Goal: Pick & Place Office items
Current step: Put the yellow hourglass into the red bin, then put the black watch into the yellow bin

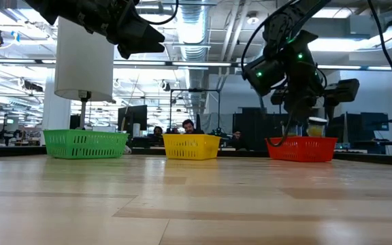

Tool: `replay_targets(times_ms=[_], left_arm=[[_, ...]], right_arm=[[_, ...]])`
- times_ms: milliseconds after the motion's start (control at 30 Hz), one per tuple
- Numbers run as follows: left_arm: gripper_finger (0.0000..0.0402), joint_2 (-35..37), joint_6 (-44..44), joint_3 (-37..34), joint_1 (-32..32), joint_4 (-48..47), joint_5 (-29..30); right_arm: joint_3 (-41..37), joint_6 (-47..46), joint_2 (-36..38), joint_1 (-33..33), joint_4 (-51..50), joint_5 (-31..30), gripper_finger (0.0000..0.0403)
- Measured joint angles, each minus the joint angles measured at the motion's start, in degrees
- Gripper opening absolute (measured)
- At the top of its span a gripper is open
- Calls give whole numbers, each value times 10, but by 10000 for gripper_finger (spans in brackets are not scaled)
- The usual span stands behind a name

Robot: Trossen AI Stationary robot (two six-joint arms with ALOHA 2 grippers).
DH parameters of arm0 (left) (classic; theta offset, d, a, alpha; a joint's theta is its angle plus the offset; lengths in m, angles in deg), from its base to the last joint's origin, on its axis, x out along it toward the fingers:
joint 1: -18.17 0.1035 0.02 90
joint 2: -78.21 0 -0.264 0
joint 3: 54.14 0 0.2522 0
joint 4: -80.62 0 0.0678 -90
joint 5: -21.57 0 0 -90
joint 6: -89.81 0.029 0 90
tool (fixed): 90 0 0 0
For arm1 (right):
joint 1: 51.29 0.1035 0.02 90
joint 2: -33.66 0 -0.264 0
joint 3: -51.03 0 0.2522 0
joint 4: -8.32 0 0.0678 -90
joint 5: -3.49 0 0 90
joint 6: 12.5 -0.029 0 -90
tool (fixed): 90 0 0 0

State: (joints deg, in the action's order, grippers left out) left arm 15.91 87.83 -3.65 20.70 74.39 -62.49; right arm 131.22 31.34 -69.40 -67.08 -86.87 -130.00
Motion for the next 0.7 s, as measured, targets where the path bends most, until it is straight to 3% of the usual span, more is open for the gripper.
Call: replay_targets(times_ms=[700], left_arm=[[177,0,0,0,0,0,0]], right_arm=[[0,-64,0,3,-35,-31,253]])
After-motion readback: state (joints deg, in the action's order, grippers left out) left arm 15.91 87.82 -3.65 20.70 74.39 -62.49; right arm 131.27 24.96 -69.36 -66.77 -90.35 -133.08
